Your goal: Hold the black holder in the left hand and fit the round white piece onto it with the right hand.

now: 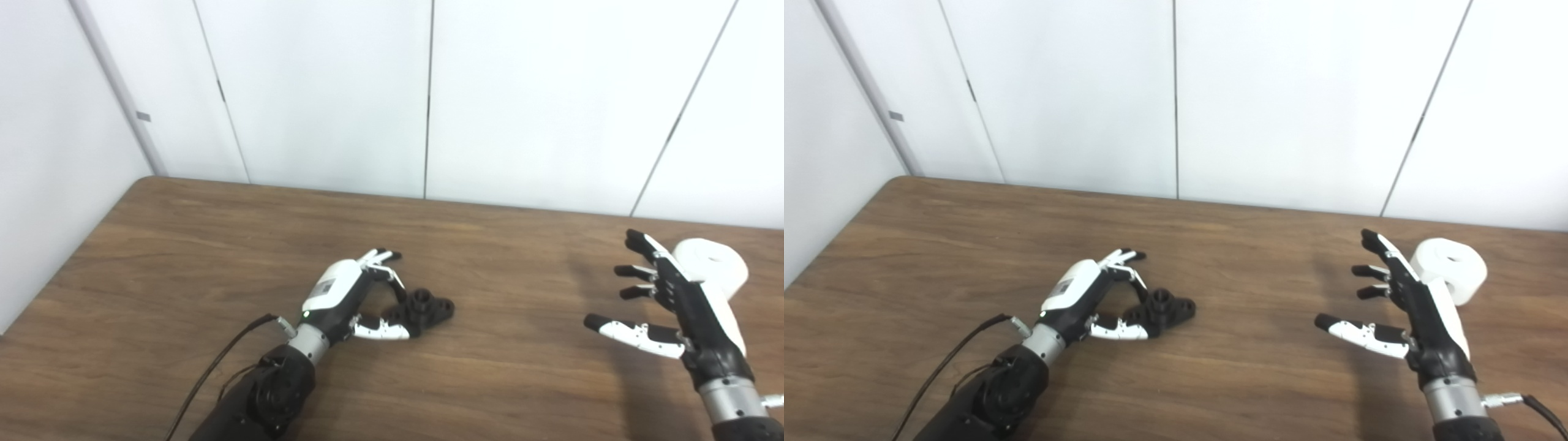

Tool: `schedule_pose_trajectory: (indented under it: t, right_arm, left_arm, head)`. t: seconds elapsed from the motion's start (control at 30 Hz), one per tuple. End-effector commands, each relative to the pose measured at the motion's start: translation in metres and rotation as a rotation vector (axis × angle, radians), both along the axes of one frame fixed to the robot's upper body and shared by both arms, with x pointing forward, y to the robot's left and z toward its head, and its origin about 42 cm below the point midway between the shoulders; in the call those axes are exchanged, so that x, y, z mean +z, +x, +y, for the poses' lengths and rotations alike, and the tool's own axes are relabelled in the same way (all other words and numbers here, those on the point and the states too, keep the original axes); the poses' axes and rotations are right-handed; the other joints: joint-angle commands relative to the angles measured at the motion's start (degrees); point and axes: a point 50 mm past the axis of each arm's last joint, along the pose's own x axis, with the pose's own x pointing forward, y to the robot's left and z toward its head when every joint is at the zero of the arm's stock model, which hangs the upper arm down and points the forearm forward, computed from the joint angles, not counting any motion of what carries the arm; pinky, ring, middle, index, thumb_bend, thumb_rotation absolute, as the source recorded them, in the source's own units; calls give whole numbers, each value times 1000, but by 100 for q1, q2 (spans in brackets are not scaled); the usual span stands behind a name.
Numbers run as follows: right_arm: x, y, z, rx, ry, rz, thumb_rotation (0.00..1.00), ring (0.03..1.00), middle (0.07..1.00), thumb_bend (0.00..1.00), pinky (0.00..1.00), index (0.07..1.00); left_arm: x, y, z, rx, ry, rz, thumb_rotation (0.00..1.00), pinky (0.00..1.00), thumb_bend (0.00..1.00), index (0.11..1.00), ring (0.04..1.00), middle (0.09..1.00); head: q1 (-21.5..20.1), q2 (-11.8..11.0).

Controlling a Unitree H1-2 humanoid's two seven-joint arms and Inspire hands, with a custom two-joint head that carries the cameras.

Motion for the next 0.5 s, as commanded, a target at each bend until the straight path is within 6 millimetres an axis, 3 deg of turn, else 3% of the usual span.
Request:
schedule_pose_trajectory:
  t: [0.0,0.47]
  right_arm:
    - [17,5,-1,12,-4,-104,232,758,915,632,581,899]
    - [25,1,-7,10,-30,-132,282,754,898,658,604,895]
  left_arm:
    - [-16,-13,-9,-83,14,93,61,873,524,481,968,905]
    - [-31,-23,-25,-205,39,126,61,829,524,480,951,892]
  head:
    - [6,0]
    - [-517,93]
